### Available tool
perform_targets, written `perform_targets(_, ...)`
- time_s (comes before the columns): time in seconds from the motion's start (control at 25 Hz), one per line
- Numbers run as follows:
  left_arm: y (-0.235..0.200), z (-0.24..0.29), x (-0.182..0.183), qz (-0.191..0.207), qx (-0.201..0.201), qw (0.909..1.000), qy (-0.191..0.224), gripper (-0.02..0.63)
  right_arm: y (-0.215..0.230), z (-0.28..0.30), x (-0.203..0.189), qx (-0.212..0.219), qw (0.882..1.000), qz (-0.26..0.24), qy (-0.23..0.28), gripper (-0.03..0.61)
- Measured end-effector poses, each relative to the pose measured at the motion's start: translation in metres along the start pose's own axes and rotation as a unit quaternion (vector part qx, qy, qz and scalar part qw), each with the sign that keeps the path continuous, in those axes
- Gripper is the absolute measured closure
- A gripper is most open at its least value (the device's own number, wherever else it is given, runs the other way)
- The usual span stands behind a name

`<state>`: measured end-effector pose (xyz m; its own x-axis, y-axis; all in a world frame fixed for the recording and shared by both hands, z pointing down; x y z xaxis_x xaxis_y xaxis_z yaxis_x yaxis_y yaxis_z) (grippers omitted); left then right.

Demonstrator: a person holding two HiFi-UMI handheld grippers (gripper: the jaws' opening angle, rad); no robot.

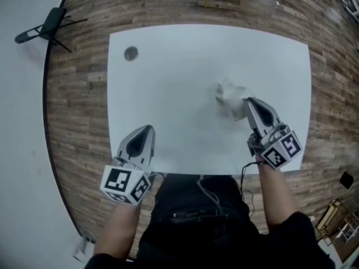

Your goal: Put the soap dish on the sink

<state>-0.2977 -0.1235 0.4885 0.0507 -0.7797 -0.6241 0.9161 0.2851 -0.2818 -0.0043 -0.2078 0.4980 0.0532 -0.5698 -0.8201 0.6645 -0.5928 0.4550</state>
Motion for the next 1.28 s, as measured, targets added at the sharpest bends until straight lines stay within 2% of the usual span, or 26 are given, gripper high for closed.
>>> perform_targets(1.28,0.025,-0.034,-0.014,0.018,-0.011,0.9991,0.036,0.624,-0.019,-0.038,-0.042,-0.025,0.999,-0.004,-0.029,0.551)
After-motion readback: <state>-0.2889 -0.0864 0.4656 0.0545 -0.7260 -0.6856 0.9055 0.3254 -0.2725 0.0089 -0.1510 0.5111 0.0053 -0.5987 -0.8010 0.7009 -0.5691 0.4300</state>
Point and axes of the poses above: the fingertips, and each gripper's own axes: z forward along the fingers, y to its right, x out of its top, the point moved 3 cm from there along -z, backward along the fingers, and after that the axes turned 12 degrees about -y, right-handed, at the moved point
